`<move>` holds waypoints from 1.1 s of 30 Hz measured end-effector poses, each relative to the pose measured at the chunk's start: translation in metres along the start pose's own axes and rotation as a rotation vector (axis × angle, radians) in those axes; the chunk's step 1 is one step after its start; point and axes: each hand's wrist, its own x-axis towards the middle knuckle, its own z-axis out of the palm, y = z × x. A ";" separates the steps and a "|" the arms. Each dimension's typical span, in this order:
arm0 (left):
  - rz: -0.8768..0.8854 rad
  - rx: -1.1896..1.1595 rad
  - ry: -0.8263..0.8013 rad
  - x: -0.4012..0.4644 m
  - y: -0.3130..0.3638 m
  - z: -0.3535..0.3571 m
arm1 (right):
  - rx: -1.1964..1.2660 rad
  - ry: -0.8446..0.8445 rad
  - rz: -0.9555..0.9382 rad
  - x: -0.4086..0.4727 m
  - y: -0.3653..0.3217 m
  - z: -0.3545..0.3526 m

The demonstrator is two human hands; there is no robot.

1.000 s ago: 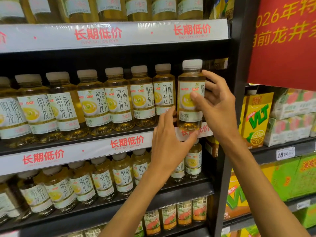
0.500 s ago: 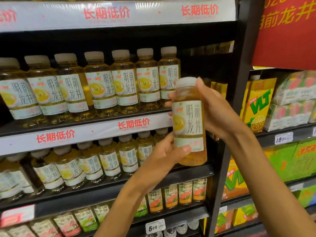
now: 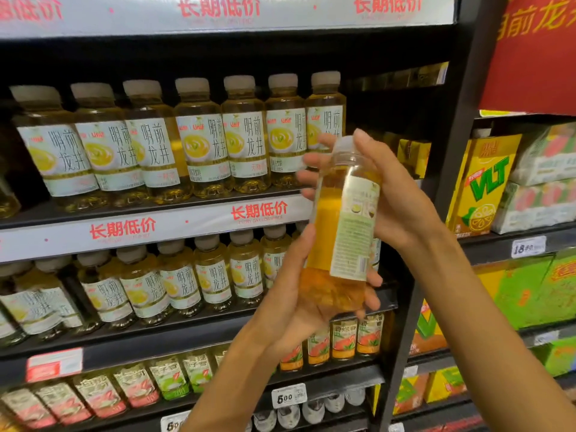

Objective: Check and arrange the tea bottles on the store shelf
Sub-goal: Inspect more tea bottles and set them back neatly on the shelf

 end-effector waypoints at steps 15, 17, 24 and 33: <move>0.124 0.170 0.171 0.001 0.001 0.001 | -0.052 0.063 -0.038 -0.006 0.005 -0.003; 0.094 0.201 0.153 0.003 -0.002 0.000 | 0.016 0.020 -0.053 -0.006 0.004 -0.002; 0.262 0.644 0.440 0.006 -0.005 0.005 | -0.327 0.351 -0.208 -0.006 0.006 0.005; 0.062 0.050 0.152 0.000 0.012 0.000 | -0.054 0.082 -0.091 -0.007 0.002 0.000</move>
